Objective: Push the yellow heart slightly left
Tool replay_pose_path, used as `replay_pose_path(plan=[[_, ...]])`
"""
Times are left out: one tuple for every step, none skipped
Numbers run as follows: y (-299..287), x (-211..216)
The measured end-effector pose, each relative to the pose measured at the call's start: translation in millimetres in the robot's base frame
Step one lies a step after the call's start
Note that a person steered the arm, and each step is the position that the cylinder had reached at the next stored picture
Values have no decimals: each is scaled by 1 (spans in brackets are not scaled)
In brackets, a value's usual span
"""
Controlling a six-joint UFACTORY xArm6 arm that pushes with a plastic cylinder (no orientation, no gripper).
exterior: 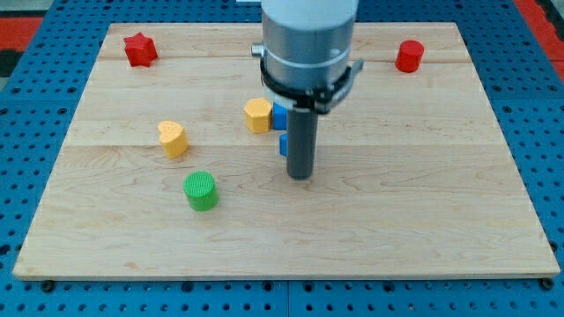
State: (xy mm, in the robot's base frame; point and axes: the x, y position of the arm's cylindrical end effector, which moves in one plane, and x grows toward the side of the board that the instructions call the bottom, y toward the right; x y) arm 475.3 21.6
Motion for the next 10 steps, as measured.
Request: replay_pose_path(plan=[[22,-11],[7,-34],[8,-52],[2,-16],[-55,-7],[-136,-1],[-187,-16],[-176,-18],[-214,-27],[-248,-48]])
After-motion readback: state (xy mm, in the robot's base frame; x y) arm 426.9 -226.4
